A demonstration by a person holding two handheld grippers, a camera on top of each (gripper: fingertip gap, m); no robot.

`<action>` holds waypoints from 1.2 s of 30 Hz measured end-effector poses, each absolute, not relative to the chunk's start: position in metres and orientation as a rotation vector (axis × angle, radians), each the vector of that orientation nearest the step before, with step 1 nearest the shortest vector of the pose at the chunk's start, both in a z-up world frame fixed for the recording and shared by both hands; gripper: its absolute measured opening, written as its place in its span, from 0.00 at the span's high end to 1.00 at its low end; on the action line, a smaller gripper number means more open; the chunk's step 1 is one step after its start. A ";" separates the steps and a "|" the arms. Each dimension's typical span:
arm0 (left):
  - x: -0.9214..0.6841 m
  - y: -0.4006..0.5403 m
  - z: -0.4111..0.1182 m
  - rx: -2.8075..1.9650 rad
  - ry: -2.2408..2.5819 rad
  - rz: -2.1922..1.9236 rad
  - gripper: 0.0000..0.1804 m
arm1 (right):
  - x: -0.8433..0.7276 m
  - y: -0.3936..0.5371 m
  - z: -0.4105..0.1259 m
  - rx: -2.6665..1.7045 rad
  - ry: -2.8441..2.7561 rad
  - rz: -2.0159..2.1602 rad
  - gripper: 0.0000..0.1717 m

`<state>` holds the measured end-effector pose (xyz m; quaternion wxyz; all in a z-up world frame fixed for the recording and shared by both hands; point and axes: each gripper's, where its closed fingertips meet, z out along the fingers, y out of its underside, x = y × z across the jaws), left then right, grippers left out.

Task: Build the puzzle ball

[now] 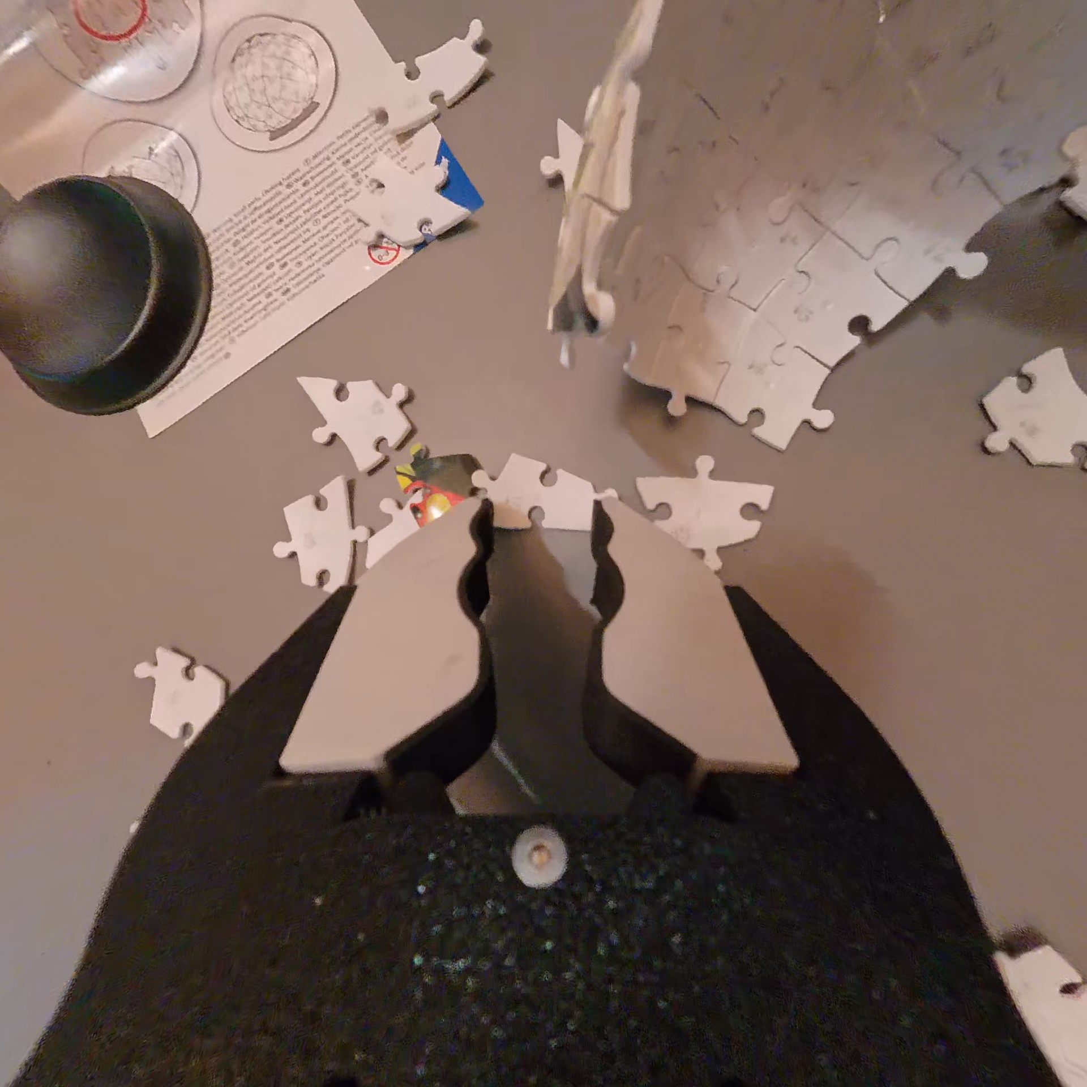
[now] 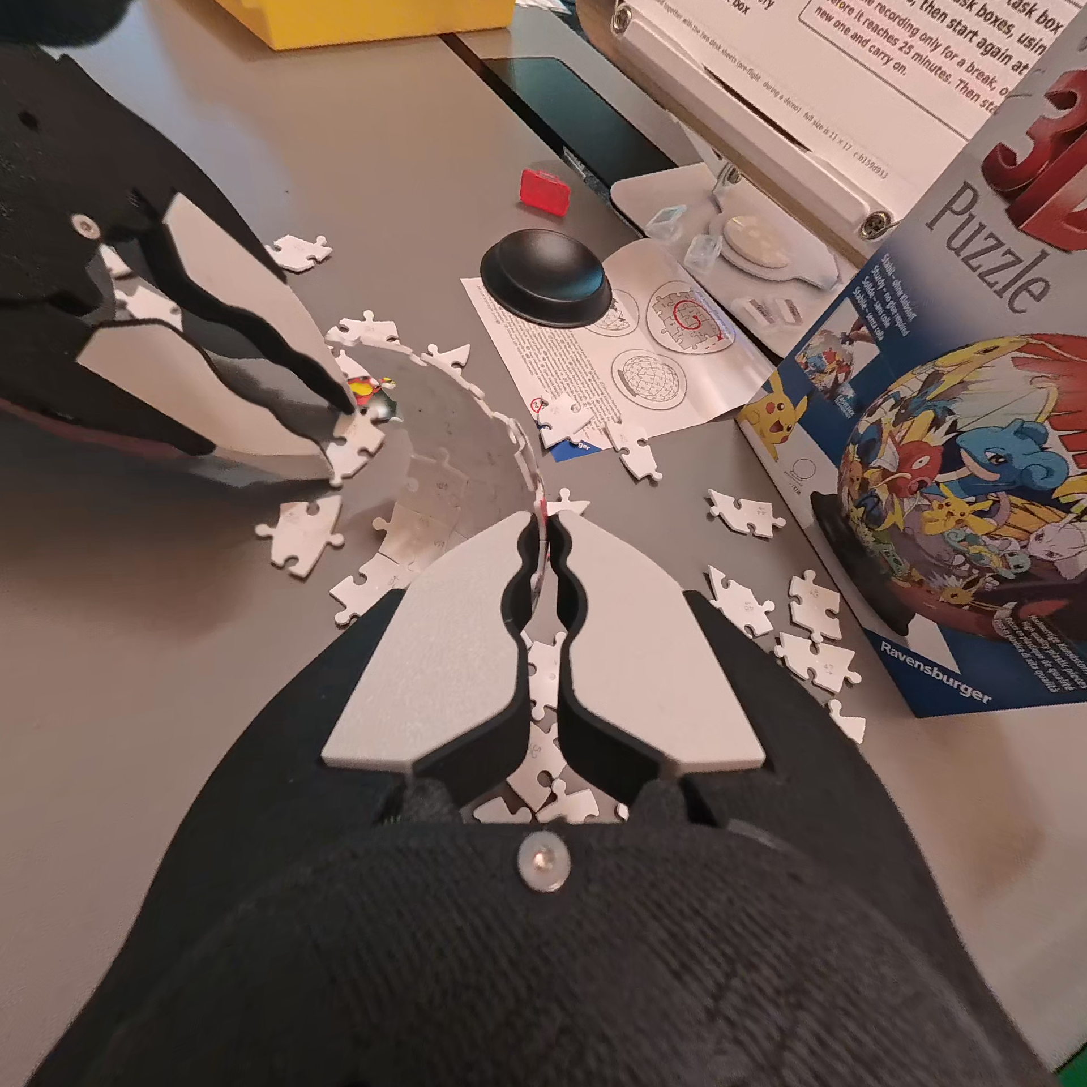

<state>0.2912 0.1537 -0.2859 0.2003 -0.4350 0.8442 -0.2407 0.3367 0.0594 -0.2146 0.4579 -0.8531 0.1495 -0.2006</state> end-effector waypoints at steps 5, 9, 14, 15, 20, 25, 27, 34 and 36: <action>0.289 0.173 -0.286 -1.241 2.315 -0.581 0.83 | 0.338 0.058 -0.215 -2.101 0.377 -0.488 0.98; 0.288 0.183 -0.281 -1.276 2.264 -0.553 0.83 | 0.338 0.058 -0.216 -2.101 0.376 -0.485 0.98; 0.285 0.179 -0.279 -1.362 2.258 -0.611 0.83 | 0.337 0.059 -0.217 -2.104 0.375 -0.476 0.99; 0.285 0.175 -0.280 -1.388 2.260 -0.637 0.84 | 0.337 0.059 -0.217 -2.104 0.374 -0.475 0.99; 0.290 0.167 -0.289 -1.432 2.280 -0.667 0.85 | 0.336 0.060 -0.217 -2.106 0.368 -0.472 0.99; 0.287 0.160 -0.289 -1.195 2.397 -0.684 0.91 | 0.336 0.059 -0.218 -2.109 0.370 -0.470 0.99; 0.284 0.161 -0.289 -1.171 2.425 -0.684 0.91 | 0.337 0.058 -0.218 -2.108 0.372 -0.470 0.99; 0.276 0.168 -0.282 -0.989 2.448 -0.629 0.91 | 0.336 0.058 -0.217 -2.106 0.371 -0.475 0.99; 0.267 0.159 -0.270 -0.818 2.464 -0.663 0.91 | 0.335 0.059 -0.217 -2.109 0.365 -0.474 0.99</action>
